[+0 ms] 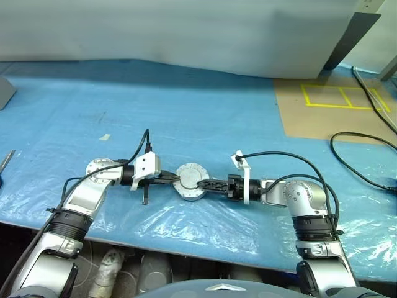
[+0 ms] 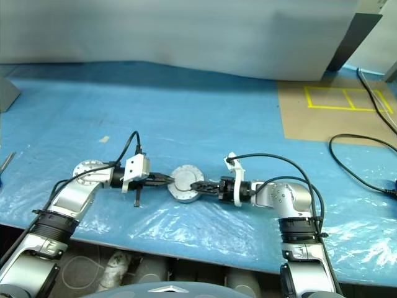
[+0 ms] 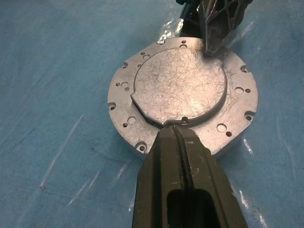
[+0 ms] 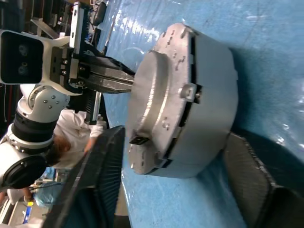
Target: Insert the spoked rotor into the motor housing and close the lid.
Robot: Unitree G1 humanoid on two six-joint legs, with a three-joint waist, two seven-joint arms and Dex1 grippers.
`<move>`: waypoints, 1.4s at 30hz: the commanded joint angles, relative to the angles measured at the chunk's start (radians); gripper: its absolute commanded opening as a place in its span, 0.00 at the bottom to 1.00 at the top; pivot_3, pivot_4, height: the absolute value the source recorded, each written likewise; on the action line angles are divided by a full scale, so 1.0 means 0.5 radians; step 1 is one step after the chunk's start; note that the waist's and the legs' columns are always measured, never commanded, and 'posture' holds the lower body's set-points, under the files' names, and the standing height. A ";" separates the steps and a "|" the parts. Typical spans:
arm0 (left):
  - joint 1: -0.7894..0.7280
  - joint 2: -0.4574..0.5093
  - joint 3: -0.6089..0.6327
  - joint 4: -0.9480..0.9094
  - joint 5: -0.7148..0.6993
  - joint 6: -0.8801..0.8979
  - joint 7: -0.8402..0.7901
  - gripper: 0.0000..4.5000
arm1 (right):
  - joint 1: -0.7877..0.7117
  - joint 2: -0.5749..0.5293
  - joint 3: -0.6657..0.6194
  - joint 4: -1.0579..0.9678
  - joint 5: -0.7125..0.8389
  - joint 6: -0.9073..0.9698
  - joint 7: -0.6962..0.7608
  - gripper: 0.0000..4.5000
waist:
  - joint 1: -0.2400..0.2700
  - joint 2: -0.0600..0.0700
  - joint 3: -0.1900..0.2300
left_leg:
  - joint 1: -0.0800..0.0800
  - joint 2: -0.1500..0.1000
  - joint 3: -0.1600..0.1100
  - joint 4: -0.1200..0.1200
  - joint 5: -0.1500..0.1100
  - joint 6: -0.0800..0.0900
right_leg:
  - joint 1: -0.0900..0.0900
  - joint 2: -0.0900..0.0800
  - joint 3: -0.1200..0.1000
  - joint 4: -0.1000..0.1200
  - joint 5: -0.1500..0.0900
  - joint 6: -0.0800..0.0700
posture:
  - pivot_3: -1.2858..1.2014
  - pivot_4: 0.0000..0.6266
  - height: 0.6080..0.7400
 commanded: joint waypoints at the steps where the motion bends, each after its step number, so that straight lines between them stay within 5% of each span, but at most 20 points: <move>1: 0.000 0.000 -0.026 0.003 0.021 0.019 0.006 0.00 | -0.008 0.037 0.004 -0.071 0.076 -0.048 0.013 0.43 | 0.001 0.000 0.000 | 0.000 0.000 0.000 0.000 0.000 0.000 | 0.000 0.000 0.000 0.000 0.002 0.003 | 0.52 0.24 1.00; 4: -0.012 -0.003 -0.015 0.005 0.008 0.027 0.007 0.00 | -0.004 0.044 0.015 -0.082 0.088 -0.055 0.004 0.28 | 0.004 0.000 0.000 | 0.000 0.000 0.000 0.000 0.000 0.000 | 0.000 0.000 -0.002 0.000 0.003 0.004 | 0.52 0.24 1.00; 16: -0.151 -0.007 0.328 -0.111 -0.386 0.484 0.095 0.00 | -0.001 0.103 0.014 -0.042 0.088 -0.050 -0.069 0.28 | 0.001 -0.001 0.001 | -0.006 -0.001 0.000 0.003 0.000 0.000 | -0.005 0.001 -0.002 0.002 0.003 0.004 | 0.52 0.24 1.00; 32: 0.159 0.017 0.967 -0.537 -1.283 1.585 0.495 0.00 | -0.274 0.438 -0.596 -0.059 0.586 0.185 -0.399 0.28 | -0.001 -0.002 0.009 | -0.019 -0.001 -0.004 0.003 -0.001 -0.003 | -0.015 0.003 -0.009 0.005 0.005 0.005 | 0.52 0.24 1.00; 35: 0.173 -0.092 1.097 -0.586 -1.551 1.766 0.657 0.13 | -0.376 0.489 -0.685 -0.060 0.708 0.231 -0.505 0.28 | 0.000 -0.002 0.009 | -0.019 -0.001 -0.004 0.003 -0.001 -0.003 | -0.014 0.002 -0.009 0.005 0.005 0.005 | 0.52 0.24 1.00; 42: 0.221 -0.279 1.215 -0.674 -1.893 1.919 0.915 0.65 | -0.502 0.542 -0.752 0.005 0.872 0.270 -0.668 0.28 | 0.000 -0.003 0.010 | -0.023 -0.001 -0.009 0.003 -0.001 -0.003 | -0.014 0.003 -0.011 0.003 0.005 0.006 | 0.52 0.24 1.00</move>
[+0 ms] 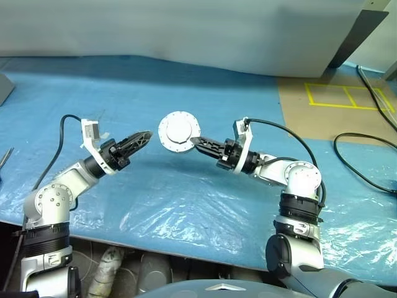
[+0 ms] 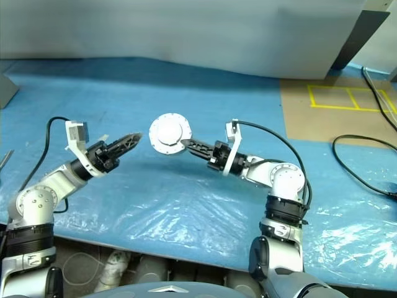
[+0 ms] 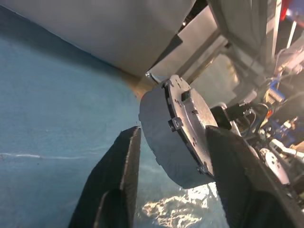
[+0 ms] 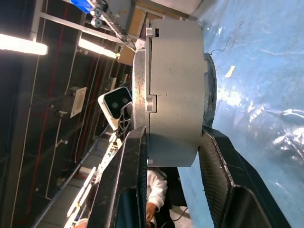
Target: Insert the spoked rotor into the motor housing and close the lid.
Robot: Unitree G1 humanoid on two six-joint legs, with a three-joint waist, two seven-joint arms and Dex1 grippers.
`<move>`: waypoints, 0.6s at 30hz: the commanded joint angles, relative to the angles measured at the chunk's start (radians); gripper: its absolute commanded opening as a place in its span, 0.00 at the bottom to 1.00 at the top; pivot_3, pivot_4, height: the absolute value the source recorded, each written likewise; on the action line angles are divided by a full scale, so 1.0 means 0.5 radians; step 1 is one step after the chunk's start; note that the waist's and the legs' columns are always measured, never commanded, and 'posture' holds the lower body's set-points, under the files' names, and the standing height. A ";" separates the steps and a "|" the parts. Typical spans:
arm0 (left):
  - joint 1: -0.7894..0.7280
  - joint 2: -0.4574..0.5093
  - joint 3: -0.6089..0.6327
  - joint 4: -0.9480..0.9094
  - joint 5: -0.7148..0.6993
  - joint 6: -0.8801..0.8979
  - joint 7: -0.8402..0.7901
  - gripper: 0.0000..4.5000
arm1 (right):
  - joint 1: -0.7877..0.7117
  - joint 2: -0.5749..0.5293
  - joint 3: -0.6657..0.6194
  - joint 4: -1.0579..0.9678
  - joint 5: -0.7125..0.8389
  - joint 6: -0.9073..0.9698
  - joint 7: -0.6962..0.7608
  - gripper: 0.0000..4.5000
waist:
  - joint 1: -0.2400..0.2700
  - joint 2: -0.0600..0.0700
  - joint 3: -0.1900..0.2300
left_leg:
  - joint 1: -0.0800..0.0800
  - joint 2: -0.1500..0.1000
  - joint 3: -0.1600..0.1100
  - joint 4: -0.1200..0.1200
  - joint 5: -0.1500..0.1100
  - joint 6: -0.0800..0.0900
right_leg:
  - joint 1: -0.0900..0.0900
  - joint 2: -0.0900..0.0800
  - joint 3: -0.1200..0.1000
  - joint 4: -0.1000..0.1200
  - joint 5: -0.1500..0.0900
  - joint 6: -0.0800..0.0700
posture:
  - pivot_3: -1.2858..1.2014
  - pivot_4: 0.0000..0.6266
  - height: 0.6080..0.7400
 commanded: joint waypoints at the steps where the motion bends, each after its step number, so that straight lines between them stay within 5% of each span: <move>1: 0.048 -0.022 0.060 -0.121 -0.168 0.055 0.059 0.73 | -0.089 0.036 -0.054 -0.024 0.195 0.000 -0.033 0.28 | -0.003 0.000 0.000 | 0.000 0.000 0.000 0.000 0.000 0.000 | 0.000 0.000 0.000 0.000 0.000 0.000 | 0.52 0.24 1.00; 5: 0.060 -0.083 0.034 -0.100 -0.207 0.041 0.121 0.99 | -0.110 0.030 -0.045 -0.010 0.257 -0.013 -0.074 0.28 | -0.001 0.000 0.000 | 0.000 0.000 -0.001 0.000 0.000 0.000 | 0.000 0.001 0.000 -0.001 0.001 0.002 | 0.52 0.24 1.00; 18: -0.099 -0.338 -0.135 0.018 -0.191 0.024 0.280 0.99 | -0.142 -0.056 0.017 0.020 0.309 -0.045 -0.101 0.28 | 0.003 0.000 0.000 | -0.002 -0.002 -0.006 0.007 0.000 0.000 | 0.002 0.000 0.000 0.000 0.004 0.007 | 0.52 0.24 1.00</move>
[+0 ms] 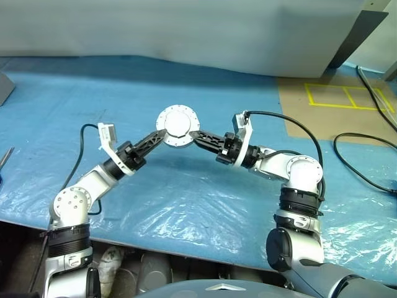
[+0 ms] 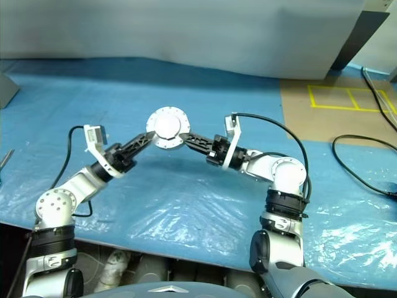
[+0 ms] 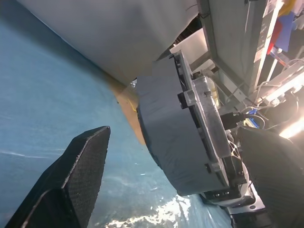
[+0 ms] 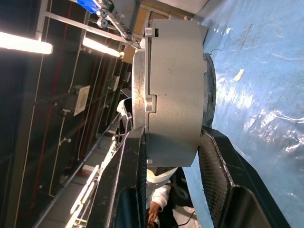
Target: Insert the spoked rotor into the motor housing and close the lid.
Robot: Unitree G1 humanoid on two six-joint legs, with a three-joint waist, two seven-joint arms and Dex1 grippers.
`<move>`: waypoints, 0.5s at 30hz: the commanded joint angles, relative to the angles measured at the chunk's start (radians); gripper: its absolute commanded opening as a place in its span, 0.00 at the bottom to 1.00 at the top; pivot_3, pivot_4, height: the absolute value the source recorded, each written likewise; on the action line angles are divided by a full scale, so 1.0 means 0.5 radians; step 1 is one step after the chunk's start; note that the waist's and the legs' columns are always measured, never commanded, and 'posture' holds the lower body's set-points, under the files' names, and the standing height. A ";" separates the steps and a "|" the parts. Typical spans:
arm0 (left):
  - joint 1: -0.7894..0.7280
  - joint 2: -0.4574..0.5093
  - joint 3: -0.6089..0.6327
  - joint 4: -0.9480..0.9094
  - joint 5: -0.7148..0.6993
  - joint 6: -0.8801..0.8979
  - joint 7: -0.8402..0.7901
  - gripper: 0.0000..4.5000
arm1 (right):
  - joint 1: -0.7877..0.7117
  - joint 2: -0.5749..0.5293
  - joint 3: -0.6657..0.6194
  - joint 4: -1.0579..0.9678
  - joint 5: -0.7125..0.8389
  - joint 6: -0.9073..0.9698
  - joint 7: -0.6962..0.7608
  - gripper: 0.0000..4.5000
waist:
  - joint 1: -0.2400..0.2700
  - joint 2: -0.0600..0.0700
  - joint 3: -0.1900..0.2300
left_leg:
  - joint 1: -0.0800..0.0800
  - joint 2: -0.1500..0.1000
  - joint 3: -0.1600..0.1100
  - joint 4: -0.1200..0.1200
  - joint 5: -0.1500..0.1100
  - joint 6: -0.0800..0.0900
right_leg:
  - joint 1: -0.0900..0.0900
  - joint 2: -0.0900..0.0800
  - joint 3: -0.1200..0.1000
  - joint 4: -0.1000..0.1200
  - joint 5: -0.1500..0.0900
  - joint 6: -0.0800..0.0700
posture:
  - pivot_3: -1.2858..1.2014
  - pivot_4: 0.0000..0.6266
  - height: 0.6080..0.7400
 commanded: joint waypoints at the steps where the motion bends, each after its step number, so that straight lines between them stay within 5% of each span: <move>1: -0.079 -0.062 -0.025 0.009 -0.054 -0.007 0.017 0.99 | -0.066 0.004 0.009 -0.055 0.135 -0.039 0.044 0.28 | 0.000 0.000 0.000 | 0.000 0.000 0.000 0.000 0.000 0.000 | 0.000 0.000 0.000 0.000 0.000 0.000 | 0.52 0.24 1.00; 15: -0.276 -0.321 -0.013 0.258 -0.066 -0.063 0.201 0.96 | -0.049 -0.006 0.007 -0.038 0.148 -0.048 -0.064 0.28 | 0.000 0.000 0.000 | -0.001 0.000 -0.001 0.005 0.000 0.000 | 0.000 0.000 0.000 0.004 0.000 0.000 | 0.52 0.24 1.00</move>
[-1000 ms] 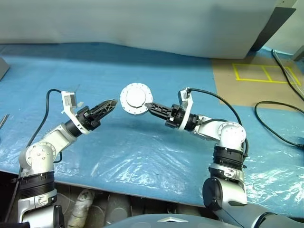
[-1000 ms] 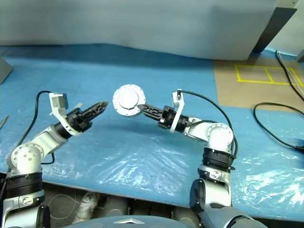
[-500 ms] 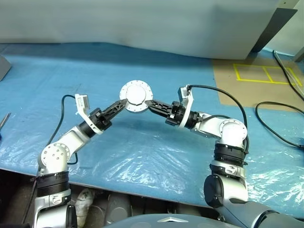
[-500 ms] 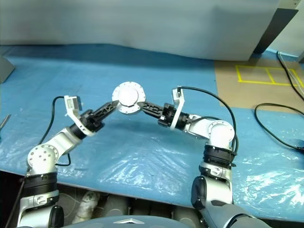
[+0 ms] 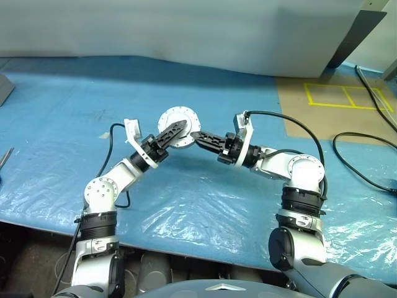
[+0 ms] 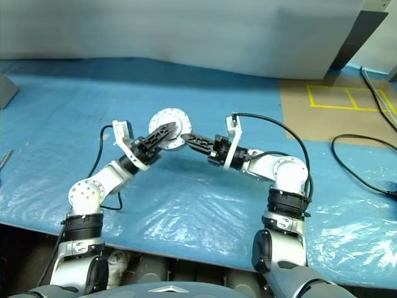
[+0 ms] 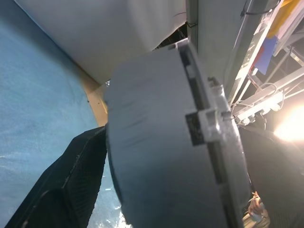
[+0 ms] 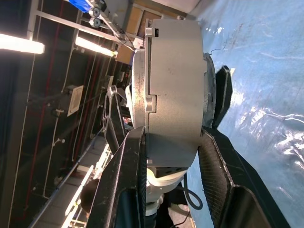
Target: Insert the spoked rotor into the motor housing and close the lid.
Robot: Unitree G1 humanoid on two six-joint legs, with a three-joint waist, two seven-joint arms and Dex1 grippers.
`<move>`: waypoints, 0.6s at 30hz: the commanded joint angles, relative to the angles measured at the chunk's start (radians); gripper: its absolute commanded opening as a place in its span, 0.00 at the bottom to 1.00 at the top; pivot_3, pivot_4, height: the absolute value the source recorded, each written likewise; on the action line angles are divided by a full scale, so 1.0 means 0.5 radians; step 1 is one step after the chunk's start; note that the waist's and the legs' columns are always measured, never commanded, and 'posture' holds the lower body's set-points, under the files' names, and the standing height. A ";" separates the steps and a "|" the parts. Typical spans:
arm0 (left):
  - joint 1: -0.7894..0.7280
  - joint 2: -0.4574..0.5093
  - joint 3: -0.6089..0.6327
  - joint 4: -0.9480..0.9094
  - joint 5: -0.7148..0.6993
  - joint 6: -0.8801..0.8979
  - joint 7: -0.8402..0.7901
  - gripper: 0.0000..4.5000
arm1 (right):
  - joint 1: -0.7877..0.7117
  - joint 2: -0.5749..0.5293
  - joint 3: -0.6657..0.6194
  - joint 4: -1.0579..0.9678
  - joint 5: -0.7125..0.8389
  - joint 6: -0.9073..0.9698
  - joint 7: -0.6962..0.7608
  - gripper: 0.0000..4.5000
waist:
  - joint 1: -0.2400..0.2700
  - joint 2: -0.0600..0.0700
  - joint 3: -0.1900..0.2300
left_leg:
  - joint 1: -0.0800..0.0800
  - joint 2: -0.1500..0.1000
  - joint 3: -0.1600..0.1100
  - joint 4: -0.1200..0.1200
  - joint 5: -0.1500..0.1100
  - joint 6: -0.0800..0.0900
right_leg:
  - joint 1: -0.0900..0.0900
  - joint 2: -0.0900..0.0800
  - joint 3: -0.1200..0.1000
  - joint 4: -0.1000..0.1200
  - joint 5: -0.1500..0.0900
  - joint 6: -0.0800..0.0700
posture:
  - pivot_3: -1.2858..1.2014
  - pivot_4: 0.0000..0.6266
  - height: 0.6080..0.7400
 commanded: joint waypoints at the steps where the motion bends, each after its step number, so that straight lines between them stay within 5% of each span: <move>1: -0.067 -0.021 0.048 0.011 -0.019 -0.060 0.029 0.91 | -0.038 0.036 -0.006 -0.071 0.116 -0.058 -0.010 0.28 | 0.000 0.000 0.000 | 0.000 0.000 0.000 0.000 0.000 0.000 | 0.000 0.000 0.000 0.000 0.000 0.000 | 0.52 0.24 1.00; 6: -0.069 -0.024 0.032 -0.005 0.013 -0.076 0.047 0.59 | -0.027 0.055 0.011 -0.079 0.109 -0.096 -0.037 0.28 | 0.001 0.000 0.000 | -0.001 0.000 -0.001 0.003 0.000 0.000 | 0.000 0.000 0.000 0.001 0.000 0.000 | 0.52 0.24 1.00; 11: -0.048 0.000 -0.001 -0.061 0.066 -0.096 0.100 0.59 | -0.022 0.059 0.032 -0.073 0.114 -0.121 -0.040 0.28 | 0.001 0.000 0.000 | -0.002 0.000 -0.002 0.006 0.000 0.000 | 0.000 0.000 0.000 0.004 0.000 0.000 | 0.52 0.24 1.00; 16: -0.020 0.005 -0.040 -0.107 0.103 -0.102 0.115 0.95 | -0.014 0.057 0.055 -0.069 0.118 -0.145 -0.041 0.28 | 0.000 0.000 0.000 | -0.001 0.001 -0.002 0.009 0.000 0.000 | 0.000 0.000 0.000 0.008 0.000 0.000 | 0.52 0.24 1.00; 18: -0.015 -0.005 -0.071 -0.132 0.168 -0.150 0.136 1.00 | -0.012 0.053 0.067 -0.067 0.119 -0.153 -0.037 0.28 | 0.001 0.000 0.000 | -0.001 0.001 -0.002 0.010 0.000 0.000 | 0.000 0.000 0.000 0.008 0.000 0.000 | 0.52 0.24 1.00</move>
